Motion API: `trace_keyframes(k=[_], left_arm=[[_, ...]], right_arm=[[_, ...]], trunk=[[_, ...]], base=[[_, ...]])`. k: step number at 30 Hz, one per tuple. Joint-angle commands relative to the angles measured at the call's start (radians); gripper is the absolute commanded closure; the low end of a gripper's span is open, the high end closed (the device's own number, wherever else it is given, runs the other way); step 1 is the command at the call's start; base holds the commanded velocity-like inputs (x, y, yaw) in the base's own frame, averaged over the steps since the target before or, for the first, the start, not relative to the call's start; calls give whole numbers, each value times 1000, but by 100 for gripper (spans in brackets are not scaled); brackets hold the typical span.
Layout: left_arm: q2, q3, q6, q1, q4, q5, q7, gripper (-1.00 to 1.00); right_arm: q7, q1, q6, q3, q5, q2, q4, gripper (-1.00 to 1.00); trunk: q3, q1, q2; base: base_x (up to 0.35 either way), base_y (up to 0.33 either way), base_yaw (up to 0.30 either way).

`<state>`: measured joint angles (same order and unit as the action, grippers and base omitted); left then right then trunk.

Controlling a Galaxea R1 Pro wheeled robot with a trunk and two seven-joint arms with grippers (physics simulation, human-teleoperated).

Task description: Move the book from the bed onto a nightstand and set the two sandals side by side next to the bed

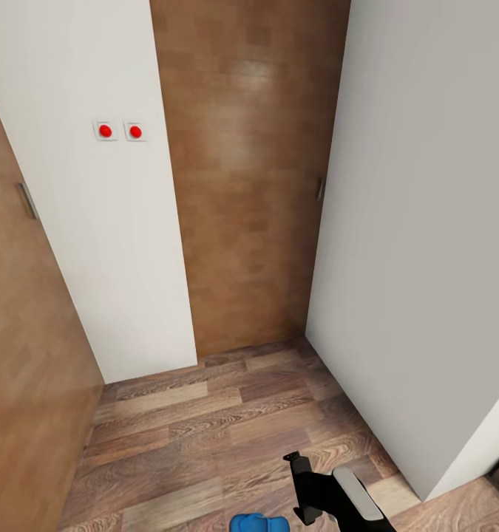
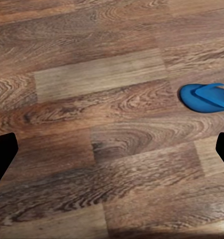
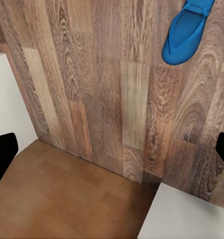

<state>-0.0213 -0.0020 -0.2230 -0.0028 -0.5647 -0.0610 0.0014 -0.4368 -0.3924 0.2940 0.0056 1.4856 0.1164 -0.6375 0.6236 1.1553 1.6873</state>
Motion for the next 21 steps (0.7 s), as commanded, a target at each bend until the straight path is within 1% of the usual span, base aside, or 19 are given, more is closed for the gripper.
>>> trace_keyframes(k=[1, 21], left_arm=[[0, -1, -2, 0, 0, -6, 0, -100], [0, -1, -2, 0, 0, -6, 0, -100]], right_arm=[[-6, 0, 1, 1, 5, 0, 0, -100], [-6, 0, 1, 1, 5, 0, 7, -100]], trunk=[[4, 4, 8], [67, 81, 148]], base=[[0, 0, 0], [0, 0, 0]])
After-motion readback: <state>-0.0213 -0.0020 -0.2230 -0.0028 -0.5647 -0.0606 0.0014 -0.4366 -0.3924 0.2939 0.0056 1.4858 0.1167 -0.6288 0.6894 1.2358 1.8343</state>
